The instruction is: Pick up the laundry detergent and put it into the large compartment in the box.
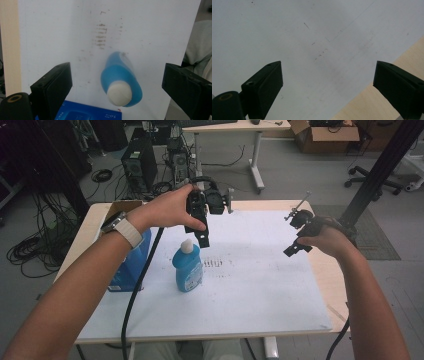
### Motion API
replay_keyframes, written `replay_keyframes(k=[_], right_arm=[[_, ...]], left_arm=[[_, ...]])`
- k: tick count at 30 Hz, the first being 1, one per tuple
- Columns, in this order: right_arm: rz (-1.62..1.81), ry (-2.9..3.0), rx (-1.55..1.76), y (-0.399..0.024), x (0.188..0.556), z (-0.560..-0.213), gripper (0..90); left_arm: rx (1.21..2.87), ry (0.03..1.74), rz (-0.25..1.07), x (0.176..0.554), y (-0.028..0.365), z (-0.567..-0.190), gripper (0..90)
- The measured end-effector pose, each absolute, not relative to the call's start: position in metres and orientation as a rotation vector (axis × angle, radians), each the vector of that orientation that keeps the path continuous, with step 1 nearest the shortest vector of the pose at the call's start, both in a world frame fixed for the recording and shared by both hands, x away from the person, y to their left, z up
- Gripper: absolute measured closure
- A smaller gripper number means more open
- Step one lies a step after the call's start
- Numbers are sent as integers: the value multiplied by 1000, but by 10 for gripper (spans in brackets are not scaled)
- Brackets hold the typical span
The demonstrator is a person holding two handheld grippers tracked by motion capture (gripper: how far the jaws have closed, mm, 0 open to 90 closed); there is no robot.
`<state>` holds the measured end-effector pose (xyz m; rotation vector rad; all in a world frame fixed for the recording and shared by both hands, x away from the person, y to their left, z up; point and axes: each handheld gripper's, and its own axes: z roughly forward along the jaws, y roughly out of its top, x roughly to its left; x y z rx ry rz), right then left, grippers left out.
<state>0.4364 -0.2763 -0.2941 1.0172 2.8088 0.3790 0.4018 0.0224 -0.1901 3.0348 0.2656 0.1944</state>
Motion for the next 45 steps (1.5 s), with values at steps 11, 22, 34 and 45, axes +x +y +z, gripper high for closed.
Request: replay_keyframes(k=[11, 22, 34, 45], right_arm=[[391, 2790, 1022, -274, 434, -290, 87], [402, 2791, 1018, -274, 436, -289, 88], [400, 2794, 1025, -274, 436, -289, 91], [405, 2788, 1015, -273, 435, -287, 91]], left_arm=[[3034, 305, 185, 401, 24, -186, 95], [3030, 391, 226, 403, 24, -186, 95], [2987, 517, 192, 403, 31, -177, 86], [2945, 699, 218, 400, 34, -168, 84]])
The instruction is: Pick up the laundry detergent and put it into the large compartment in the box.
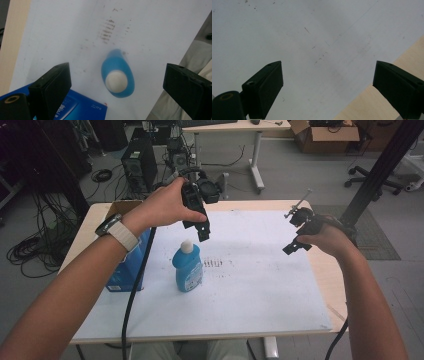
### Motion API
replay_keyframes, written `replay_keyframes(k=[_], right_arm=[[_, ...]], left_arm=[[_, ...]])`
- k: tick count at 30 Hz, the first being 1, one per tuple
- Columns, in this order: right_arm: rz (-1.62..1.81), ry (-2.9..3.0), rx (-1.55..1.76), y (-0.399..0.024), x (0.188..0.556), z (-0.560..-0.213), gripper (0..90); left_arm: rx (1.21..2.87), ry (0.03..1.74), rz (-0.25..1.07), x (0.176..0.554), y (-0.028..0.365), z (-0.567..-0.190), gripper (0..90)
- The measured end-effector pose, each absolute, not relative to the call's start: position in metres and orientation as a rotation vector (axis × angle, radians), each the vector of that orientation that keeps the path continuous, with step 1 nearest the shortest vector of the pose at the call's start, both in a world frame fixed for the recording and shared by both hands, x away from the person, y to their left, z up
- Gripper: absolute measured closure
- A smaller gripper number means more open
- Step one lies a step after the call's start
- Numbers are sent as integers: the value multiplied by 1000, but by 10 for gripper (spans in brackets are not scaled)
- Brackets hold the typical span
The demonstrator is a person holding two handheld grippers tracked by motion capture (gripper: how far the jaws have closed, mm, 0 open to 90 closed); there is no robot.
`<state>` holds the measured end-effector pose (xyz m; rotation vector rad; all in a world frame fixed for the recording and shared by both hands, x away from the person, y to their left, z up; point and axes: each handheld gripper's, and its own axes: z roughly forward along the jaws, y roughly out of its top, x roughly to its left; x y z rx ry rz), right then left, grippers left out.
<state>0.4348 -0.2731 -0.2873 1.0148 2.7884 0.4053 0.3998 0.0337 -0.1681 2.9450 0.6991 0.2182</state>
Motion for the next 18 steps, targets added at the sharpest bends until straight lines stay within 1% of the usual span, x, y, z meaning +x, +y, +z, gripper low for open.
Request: replay_keyframes(k=[11, 18], right_arm=[[410, 2786, 1004, -272, 434, -286, 91], [412, 2781, 1003, -273, 433, -285, 91]], left_arm=[[2890, 851, 225, 401, 40, -160, 87], [2837, 986, 222, 401, 44, -158, 87]])
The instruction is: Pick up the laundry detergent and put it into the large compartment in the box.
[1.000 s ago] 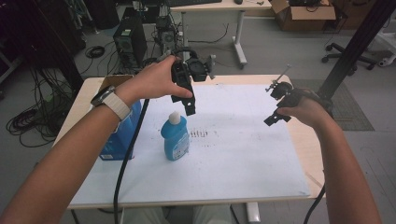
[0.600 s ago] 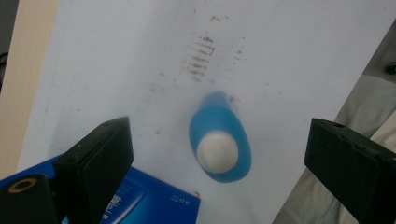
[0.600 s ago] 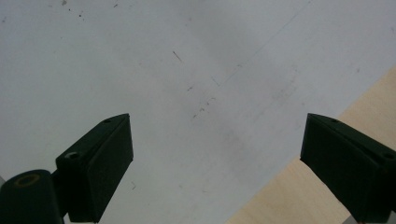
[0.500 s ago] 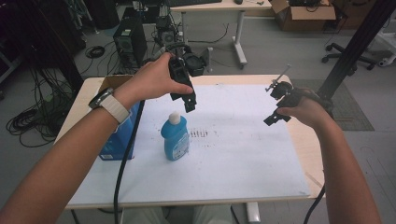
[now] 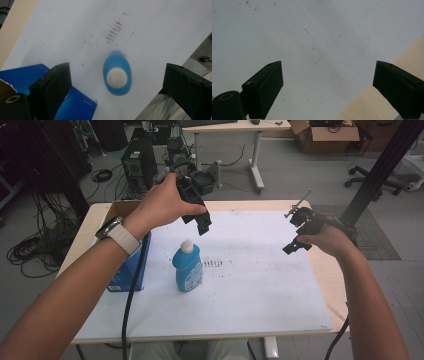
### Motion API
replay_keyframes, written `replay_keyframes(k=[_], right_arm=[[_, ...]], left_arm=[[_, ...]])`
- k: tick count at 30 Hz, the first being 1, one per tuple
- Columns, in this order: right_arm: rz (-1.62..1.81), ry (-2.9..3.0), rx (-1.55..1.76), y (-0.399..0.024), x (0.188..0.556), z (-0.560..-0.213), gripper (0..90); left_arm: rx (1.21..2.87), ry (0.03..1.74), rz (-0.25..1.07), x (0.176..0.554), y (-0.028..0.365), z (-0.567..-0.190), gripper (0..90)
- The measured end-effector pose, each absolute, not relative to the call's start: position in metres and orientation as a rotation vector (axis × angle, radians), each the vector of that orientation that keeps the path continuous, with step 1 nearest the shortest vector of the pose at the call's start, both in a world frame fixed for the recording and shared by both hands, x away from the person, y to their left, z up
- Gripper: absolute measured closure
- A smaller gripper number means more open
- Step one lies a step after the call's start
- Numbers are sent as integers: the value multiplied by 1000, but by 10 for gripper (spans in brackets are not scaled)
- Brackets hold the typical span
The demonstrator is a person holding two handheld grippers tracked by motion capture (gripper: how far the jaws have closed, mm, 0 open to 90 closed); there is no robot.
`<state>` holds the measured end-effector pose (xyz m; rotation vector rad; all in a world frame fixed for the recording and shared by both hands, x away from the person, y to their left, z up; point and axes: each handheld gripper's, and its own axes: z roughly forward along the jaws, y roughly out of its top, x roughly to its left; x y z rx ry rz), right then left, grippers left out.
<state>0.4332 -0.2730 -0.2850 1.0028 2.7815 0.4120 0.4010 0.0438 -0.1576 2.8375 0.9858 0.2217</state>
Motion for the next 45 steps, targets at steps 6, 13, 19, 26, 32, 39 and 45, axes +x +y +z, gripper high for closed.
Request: replay_keyframes(k=[6, 13, 19, 26, 32, 39, 45], right_arm=[[417, 2774, 1002, -273, 433, -285, 91], [414, 2774, 997, -272, 433, -284, 91], [409, 2771, 998, -271, 434, -284, 91], [409, 2771, 995, -269, 435, -284, 91], [400, 2775, 995, -268, 435, -285, 91], [397, 2777, 996, -268, 436, -286, 91], [397, 2779, 998, -268, 436, -287, 91]], left_arm=[[2826, 1082, 229, 401, 48, -162, 88], [2795, 1171, 212, 402, 54, -168, 88], [2765, 1213, 200, 402, 59, -173, 88], [2765, 1241, 171, 400, 60, -181, 88], [2769, 1252, 146, 400, 61, -191, 86], [2763, 1268, 127, 401, 63, -197, 84], [2752, 1279, 110, 401, 65, -204, 84]])
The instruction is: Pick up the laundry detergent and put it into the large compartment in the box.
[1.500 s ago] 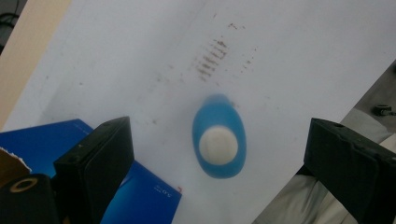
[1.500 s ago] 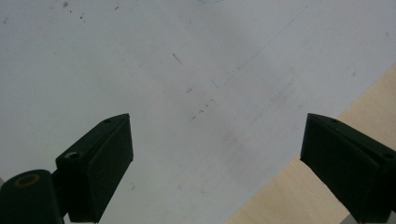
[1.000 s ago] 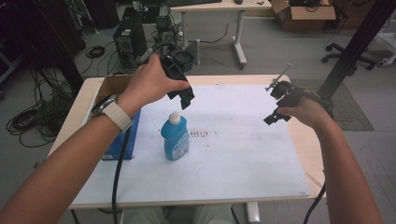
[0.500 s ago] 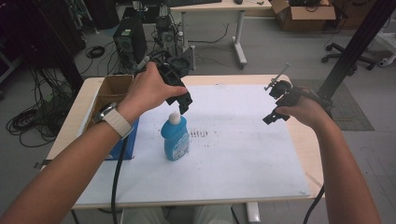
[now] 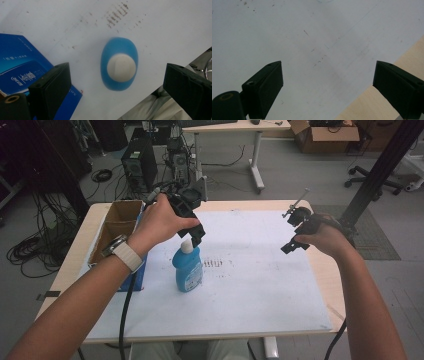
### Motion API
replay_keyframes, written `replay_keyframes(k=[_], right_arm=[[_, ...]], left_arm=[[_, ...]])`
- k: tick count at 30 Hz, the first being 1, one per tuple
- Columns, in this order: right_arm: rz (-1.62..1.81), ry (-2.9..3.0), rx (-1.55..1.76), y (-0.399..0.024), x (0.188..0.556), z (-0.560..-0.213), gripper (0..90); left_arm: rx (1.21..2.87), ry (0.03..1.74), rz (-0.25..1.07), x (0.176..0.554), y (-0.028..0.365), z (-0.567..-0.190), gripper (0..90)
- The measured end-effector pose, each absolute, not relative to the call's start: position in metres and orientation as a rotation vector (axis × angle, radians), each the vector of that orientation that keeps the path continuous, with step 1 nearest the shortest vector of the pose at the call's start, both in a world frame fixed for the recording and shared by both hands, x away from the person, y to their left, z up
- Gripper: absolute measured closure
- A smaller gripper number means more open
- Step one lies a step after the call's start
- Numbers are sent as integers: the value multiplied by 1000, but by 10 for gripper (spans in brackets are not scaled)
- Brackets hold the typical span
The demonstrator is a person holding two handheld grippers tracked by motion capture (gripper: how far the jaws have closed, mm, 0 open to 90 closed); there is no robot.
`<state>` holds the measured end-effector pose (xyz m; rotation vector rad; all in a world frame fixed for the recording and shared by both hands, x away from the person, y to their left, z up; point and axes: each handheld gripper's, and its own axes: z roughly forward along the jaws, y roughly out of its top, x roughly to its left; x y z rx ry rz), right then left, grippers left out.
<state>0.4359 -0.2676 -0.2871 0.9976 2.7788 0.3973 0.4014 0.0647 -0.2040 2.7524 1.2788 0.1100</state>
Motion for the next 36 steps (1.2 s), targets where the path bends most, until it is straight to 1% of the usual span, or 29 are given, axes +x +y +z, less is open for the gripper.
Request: replay_keyframes(k=[10, 27, 36], right_arm=[[391, 2779, 993, -266, 435, -288, 91], [395, 2783, 987, -263, 436, -289, 91], [397, 2785, 989, -263, 436, -290, 90]], left_arm=[[2742, 1320, 90, 400, 69, -216, 83], [2738, 1326, 75, 398, 65, -234, 85], [2750, 1316, 72, 398, 61, -250, 84]])
